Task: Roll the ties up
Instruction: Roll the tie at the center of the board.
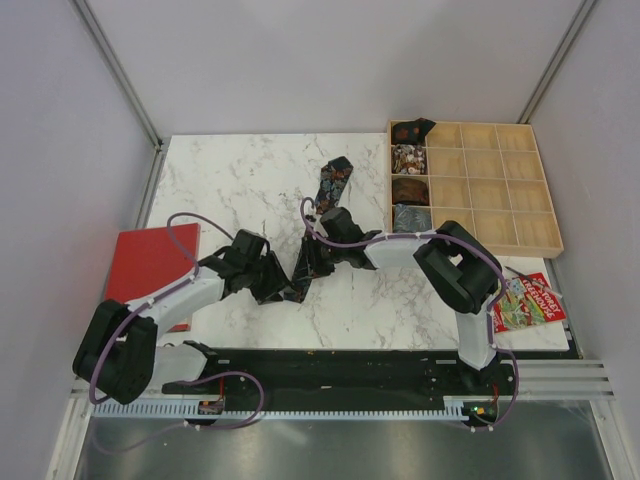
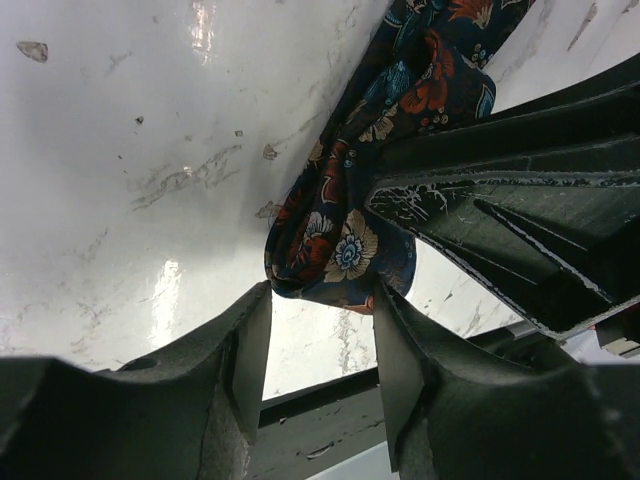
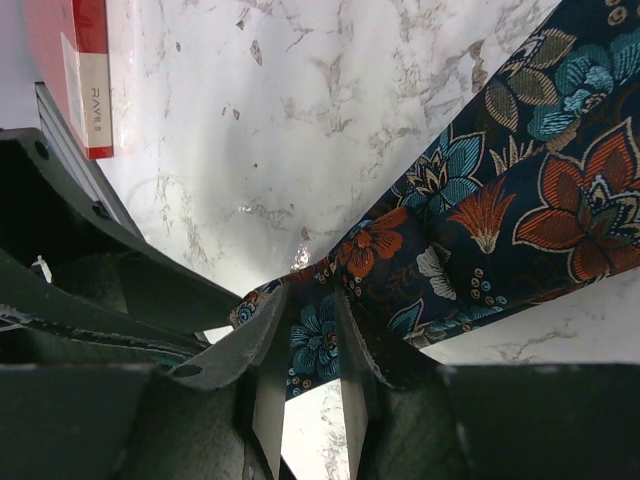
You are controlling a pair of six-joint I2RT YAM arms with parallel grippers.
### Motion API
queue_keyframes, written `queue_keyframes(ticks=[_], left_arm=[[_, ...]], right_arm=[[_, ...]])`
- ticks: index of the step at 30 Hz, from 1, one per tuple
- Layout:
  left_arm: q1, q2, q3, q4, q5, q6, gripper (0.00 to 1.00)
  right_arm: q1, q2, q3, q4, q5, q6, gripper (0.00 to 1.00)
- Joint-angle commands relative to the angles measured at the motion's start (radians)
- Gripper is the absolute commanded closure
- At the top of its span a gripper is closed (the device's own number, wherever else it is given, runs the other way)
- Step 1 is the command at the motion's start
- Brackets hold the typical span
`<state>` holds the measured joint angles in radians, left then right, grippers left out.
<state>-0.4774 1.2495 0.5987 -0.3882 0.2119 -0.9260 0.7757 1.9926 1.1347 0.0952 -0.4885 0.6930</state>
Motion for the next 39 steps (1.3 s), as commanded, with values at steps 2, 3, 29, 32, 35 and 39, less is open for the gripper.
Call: queue_keyframes(ticks=[2, 3, 29, 32, 35, 39], left_arm=[[-0.009, 0.022, -0.011, 0.054, -0.051, -0.073, 0.46], [-0.01, 0.024, -0.016, 0.069, -0.054, -0.079, 0.46], [-0.075, 0.172, -0.001, 0.103, -0.18, -0.171, 0.81], [-0.075, 0.166, 0.007, 0.1, -0.169, -0.149, 0.9], [-0.075, 0.143, 0.009, 0.089, -0.123, -0.129, 0.97], [-0.076, 0.133, 0.021, 0.034, -0.039, -0.099, 0.98]], right_arm=[[-0.01, 0.026, -0.05, 0.031, 0.018, -0.009, 0.68], [-0.01, 0.025, -0.056, 0.041, 0.016, -0.007, 0.67], [-0.023, 0.02, -0.116, 0.101, -0.018, 0.014, 0.68], [-0.024, 0.014, -0.115, 0.1, -0.019, 0.016, 0.67], [-0.026, 0.0, -0.102, 0.086, -0.016, 0.017, 0.68], [-0.024, -0.034, -0.073, 0.037, -0.013, 0.019, 0.67]])
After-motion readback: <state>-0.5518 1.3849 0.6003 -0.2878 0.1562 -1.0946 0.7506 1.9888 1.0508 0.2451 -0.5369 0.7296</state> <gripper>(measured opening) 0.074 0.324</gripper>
